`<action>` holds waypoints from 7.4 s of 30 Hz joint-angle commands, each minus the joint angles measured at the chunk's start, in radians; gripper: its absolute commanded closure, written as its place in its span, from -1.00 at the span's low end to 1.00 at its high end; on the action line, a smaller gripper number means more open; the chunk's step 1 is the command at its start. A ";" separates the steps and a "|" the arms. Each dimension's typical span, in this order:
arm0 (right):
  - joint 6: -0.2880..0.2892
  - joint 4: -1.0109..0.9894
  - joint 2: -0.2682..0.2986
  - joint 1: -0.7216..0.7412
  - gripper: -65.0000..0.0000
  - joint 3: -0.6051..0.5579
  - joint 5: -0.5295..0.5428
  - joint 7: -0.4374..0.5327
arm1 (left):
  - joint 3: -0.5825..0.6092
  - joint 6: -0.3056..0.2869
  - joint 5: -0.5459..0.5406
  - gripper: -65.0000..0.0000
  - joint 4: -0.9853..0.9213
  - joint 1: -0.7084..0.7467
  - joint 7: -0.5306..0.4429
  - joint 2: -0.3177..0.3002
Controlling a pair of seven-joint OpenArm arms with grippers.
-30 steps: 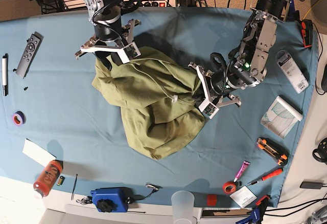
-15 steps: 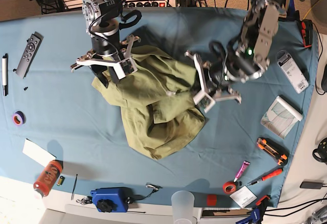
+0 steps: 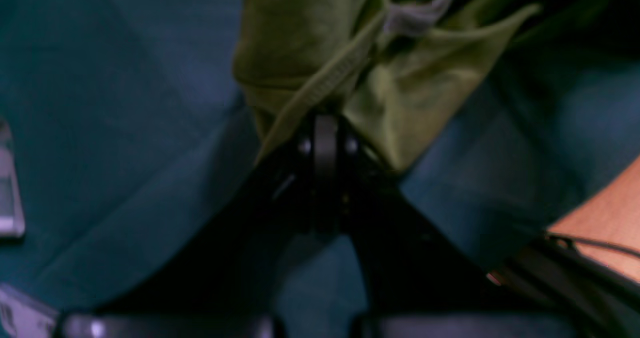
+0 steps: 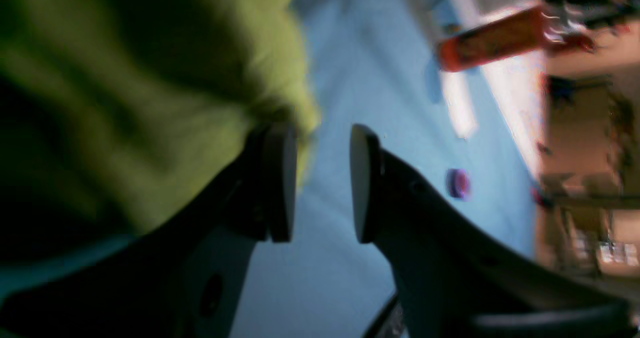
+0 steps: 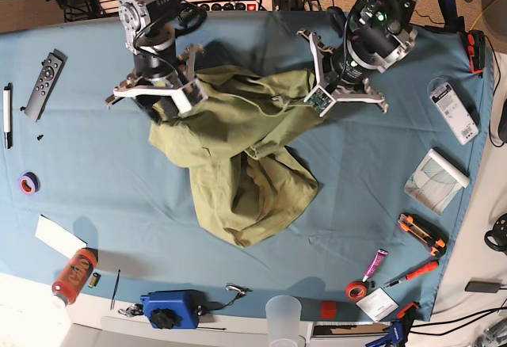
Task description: Layout the t-shirt on the table in an organized manner, then fold the t-shirt properly
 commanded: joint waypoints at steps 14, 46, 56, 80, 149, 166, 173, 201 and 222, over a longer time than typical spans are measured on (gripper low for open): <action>0.153 0.019 0.035 -0.025 0.42 0.002 0.252 -0.022 | -0.003 0.017 0.006 1.00 0.019 -0.018 -0.029 -0.002; -0.037 -0.136 0.034 0.151 1.00 0.002 0.093 0.084 | -0.003 0.018 -0.016 1.00 0.019 -0.016 -0.071 -0.002; -0.114 -0.103 -0.022 0.333 1.00 0.094 0.085 0.138 | -0.003 0.019 0.060 1.00 0.078 -0.019 -0.168 -0.002; 0.019 -0.511 -0.126 0.790 1.00 0.413 0.389 0.233 | -0.003 0.087 0.047 1.00 -0.328 -0.725 -0.261 -0.008; 0.283 -0.705 0.226 0.811 0.24 0.832 0.667 -0.016 | 0.371 0.164 0.108 0.09 -0.288 -0.616 -0.007 0.413; 0.461 -0.709 0.007 0.680 0.04 0.797 1.139 -0.177 | 0.007 0.141 -0.040 0.09 -0.071 -0.383 0.035 0.055; 0.483 -0.709 -0.035 0.637 0.04 0.612 1.103 -0.158 | -0.078 0.141 -0.040 0.09 -0.002 -0.262 0.031 -0.014; 0.474 -0.904 -0.139 0.653 1.00 0.634 0.909 -0.018 | -0.089 0.142 -0.056 0.09 0.001 -0.240 0.020 -0.019; 0.566 -0.800 -0.132 0.653 0.17 0.716 1.230 -0.166 | -0.089 0.141 -0.089 0.09 0.001 -0.227 0.004 -0.018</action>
